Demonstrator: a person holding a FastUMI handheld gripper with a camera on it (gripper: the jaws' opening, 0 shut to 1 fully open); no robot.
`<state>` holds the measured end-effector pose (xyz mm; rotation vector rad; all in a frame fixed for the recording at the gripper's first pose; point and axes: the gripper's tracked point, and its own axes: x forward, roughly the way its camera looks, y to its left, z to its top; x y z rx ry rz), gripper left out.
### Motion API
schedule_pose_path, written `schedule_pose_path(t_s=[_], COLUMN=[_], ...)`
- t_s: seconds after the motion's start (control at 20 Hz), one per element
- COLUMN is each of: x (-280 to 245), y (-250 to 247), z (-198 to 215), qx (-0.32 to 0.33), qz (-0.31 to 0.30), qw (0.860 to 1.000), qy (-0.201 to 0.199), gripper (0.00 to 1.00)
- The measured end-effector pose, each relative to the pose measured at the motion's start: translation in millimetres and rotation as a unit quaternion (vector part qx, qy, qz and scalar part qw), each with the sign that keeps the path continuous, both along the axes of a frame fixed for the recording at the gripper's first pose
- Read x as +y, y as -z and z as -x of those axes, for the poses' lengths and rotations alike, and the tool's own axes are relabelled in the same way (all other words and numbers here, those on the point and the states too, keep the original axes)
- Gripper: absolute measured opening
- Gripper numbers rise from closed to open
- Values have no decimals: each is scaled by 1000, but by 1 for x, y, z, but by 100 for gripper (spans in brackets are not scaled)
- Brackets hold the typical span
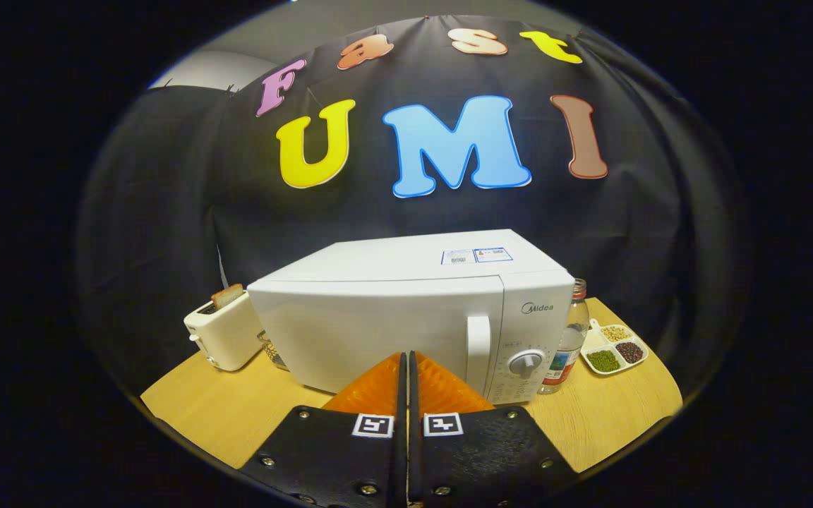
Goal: Open the microwave, put the food inside, and close the microwave door.
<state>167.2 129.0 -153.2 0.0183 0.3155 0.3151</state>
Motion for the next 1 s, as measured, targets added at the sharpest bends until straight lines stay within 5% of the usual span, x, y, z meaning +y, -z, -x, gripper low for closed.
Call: schedule_pose_path(t_s=[0.35, 0.55, 0.6, 0.75, 1.0], x=[-11, -18, -19, -24, -38], y=[-45, -55, -54, -52, -57], z=[75, 119, 129, 156, 181], qx=[-47, -77, -80, -83, -90], qz=[0, 10, 14, 16, 7], qw=[999, 997, 996, 996, 995], qy=[20, 23, 23, 23, 42], gripper=[21, 52, 69, 96, 97])
